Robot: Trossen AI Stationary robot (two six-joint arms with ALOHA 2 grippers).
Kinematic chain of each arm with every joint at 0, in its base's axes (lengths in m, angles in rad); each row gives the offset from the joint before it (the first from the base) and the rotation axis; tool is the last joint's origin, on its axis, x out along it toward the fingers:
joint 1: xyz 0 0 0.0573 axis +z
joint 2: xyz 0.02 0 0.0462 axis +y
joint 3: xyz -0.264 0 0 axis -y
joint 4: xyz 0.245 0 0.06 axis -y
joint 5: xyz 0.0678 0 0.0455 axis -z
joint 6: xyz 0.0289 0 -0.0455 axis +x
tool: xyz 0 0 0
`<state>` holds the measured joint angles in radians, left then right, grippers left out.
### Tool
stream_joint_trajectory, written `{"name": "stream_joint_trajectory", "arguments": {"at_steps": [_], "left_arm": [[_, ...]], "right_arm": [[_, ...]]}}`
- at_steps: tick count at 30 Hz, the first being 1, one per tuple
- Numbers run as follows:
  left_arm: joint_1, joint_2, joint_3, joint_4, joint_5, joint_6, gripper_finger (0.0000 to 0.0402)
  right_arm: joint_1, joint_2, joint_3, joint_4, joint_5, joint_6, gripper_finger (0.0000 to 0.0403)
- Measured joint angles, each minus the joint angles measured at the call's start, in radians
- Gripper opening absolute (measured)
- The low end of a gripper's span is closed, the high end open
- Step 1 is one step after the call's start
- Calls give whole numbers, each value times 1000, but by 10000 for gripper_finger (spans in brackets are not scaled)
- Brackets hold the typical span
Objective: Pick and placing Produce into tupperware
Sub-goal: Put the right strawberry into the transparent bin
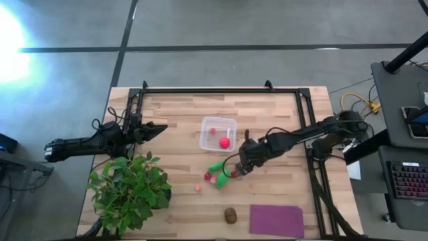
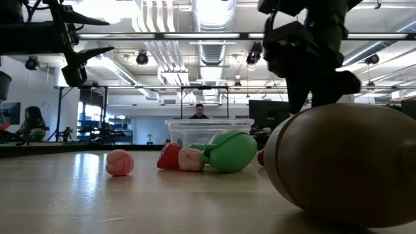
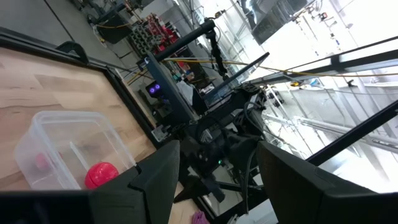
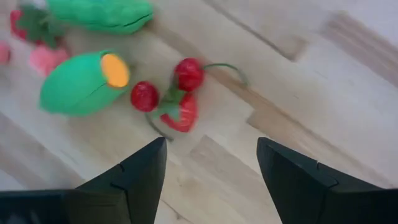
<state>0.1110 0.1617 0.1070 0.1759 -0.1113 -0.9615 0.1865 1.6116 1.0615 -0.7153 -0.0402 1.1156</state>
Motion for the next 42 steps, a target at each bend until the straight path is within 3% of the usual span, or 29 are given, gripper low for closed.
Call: {"name": "stream_joint_trajectory", "arguments": {"at_steps": [7, 18, 29, 42], "left_arm": [[0, 0, 0, -3, 0, 0, 201], [0, 1, 0, 0, 0, 0, 201], [0, 1, 0, 0, 0, 0, 201], [0, 1, 0, -1, 0, 0, 201]], "right_arm": [[-2, 181, 145, -34, -50, -224, 240], [-5, 372, 328, -276, -54, -271, 230], [-6, 399, 421, -256, -12, -234, 221], [1, 401, 389, -254, -1, -207, 220]]}}
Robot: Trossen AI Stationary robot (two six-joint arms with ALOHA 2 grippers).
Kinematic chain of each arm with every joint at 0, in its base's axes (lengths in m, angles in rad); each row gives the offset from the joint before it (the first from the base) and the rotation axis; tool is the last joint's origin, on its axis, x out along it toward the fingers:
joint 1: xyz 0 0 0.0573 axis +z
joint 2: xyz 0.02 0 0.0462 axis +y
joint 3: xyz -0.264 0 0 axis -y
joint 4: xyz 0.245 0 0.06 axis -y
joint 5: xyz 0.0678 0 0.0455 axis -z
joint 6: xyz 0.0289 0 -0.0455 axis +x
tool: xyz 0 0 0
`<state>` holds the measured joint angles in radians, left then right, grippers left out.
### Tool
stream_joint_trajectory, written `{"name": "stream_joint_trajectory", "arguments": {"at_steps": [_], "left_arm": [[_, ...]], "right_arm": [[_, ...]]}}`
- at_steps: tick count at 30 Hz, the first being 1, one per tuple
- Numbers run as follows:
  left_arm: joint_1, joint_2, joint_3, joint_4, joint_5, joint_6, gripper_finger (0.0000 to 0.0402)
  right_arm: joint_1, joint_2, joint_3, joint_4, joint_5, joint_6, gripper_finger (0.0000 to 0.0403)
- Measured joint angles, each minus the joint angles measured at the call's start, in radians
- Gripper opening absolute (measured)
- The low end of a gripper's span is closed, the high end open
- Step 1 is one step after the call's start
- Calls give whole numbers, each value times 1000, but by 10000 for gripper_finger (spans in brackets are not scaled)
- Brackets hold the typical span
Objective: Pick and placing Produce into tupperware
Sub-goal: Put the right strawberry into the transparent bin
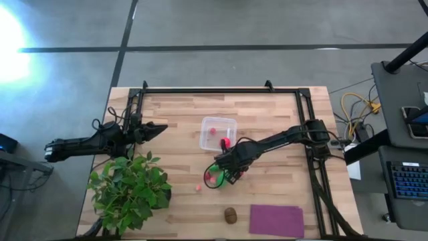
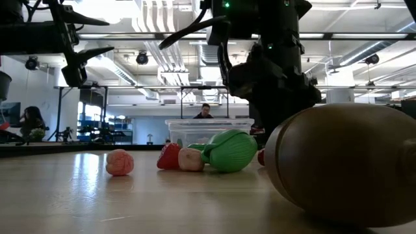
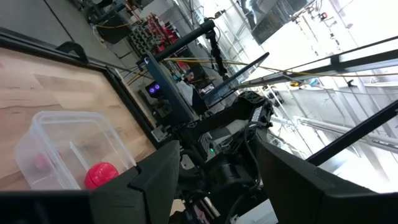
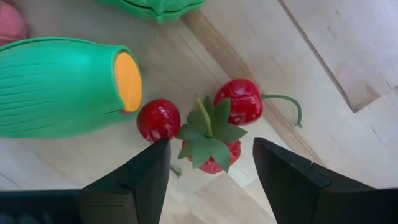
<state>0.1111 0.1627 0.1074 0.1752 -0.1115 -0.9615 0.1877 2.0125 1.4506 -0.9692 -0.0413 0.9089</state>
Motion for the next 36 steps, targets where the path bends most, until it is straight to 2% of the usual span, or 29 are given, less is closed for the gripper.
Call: {"name": "stream_joint_trajectory", "arguments": {"at_steps": [12, 23, 36], "left_arm": [[0, 0, 0, 0, 0, 0, 201], [0, 0, 0, 0, 0, 0, 201], [0, 0, 0, 0, 0, 0, 201]], "right_arm": [[4, 0, -16, 10, 17, -2, 182], [24, 0, -31, 35, 17, 14, 188], [24, 0, -55, 44, 17, 33, 149]]}}
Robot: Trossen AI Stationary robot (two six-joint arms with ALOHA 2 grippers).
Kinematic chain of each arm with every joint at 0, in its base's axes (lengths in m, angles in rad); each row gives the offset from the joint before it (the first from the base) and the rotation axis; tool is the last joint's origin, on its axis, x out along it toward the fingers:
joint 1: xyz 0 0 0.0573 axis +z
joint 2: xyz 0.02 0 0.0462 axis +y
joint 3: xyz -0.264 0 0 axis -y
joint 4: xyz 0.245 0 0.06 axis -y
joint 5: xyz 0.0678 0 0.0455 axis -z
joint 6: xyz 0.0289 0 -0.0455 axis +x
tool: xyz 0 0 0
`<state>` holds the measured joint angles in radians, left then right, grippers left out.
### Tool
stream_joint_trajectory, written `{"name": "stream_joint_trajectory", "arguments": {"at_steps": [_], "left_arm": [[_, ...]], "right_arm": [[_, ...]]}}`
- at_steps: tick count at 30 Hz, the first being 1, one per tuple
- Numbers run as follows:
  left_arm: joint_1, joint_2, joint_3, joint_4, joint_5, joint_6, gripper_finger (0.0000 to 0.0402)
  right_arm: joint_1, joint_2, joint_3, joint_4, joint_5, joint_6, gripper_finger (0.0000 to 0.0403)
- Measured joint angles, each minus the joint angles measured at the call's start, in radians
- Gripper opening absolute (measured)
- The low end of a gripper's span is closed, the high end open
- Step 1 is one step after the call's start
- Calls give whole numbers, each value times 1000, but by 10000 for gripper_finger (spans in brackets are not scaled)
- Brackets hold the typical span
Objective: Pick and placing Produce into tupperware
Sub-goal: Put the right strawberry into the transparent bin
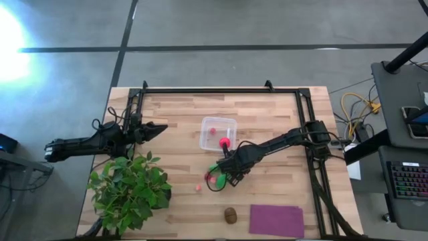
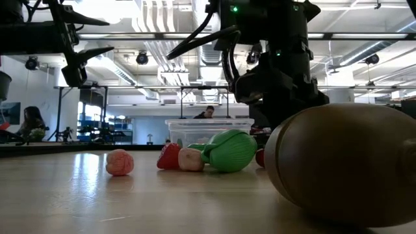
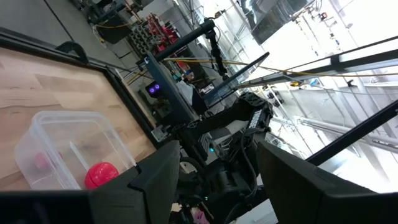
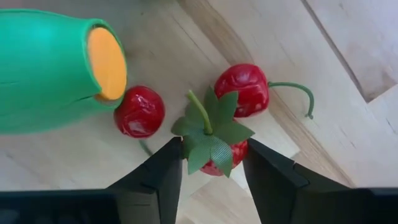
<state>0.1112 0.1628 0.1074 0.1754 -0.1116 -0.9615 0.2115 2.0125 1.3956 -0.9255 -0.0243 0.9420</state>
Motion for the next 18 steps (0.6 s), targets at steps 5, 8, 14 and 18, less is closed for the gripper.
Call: {"name": "stream_joint_trajectory", "arguments": {"at_steps": [5, 8, 14, 18], "left_arm": [[0, 0, 0, 0, 0, 0, 201], [0, 0, 0, 0, 0, 0, 201], [0, 0, 0, 0, 0, 0, 201], [0, 0, 0, 0, 0, 0, 201]], "right_arm": [[0, 0, 0, 12, 0, -2, 148], [0, 0, 0, 31, 0, -4, 153], [2, -6, 19, 28, 0, -7, 142], [2, -26, 53, 13, 0, -7, 143]]}}
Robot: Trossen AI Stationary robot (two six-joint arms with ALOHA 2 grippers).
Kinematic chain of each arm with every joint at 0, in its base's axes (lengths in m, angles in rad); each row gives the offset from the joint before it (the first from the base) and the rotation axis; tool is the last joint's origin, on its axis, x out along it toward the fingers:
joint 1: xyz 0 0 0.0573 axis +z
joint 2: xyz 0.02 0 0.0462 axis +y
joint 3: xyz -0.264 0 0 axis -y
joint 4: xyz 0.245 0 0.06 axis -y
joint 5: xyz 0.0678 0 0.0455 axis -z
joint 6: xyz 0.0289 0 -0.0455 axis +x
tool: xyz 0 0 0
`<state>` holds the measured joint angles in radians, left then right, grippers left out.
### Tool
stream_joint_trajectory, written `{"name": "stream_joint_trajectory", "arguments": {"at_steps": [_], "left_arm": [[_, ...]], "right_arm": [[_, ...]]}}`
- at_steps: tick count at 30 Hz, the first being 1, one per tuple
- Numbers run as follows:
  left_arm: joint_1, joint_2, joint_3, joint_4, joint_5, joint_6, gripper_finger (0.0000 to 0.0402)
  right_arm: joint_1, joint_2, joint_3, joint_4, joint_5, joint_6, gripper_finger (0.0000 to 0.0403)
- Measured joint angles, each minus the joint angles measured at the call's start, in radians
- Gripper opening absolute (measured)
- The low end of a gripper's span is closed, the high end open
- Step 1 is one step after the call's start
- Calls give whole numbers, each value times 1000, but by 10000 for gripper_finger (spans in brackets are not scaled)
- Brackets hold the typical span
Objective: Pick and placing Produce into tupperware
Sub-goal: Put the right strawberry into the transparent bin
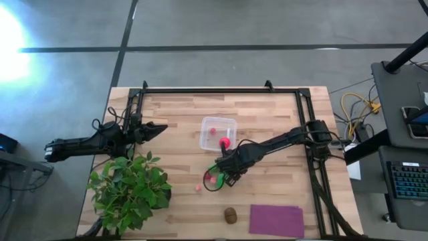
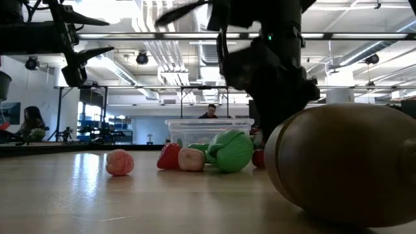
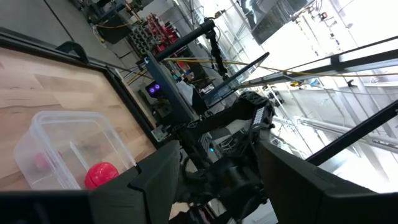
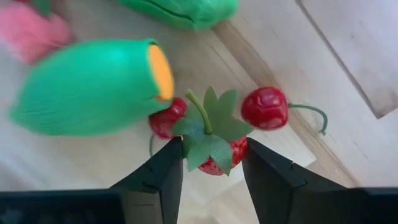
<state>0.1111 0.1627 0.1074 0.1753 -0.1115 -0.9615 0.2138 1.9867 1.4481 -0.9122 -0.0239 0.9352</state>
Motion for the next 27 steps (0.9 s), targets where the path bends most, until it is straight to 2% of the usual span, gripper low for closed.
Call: {"name": "stream_joint_trajectory", "arguments": {"at_steps": [4, 10, 20, 24, 27], "left_arm": [[0, 0, 0, 0, 0, 0, 201], [0, 0, 0, 0, 0, 0, 201], [0, 0, 0, 0, 0, 0, 201], [0, 0, 0, 1, 0, 0, 201], [0, 0, 0, 2, 0, 0, 201]], "right_arm": [[0, -45, 38, -43, 40, 4, 147], [-23, -126, 128, -127, 182, -5, 148], [-219, -91, 206, -126, 188, -177, 148], [-277, -82, 218, -124, 279, -256, 148], [-312, -72, 218, -122, 286, -314, 148]]}}
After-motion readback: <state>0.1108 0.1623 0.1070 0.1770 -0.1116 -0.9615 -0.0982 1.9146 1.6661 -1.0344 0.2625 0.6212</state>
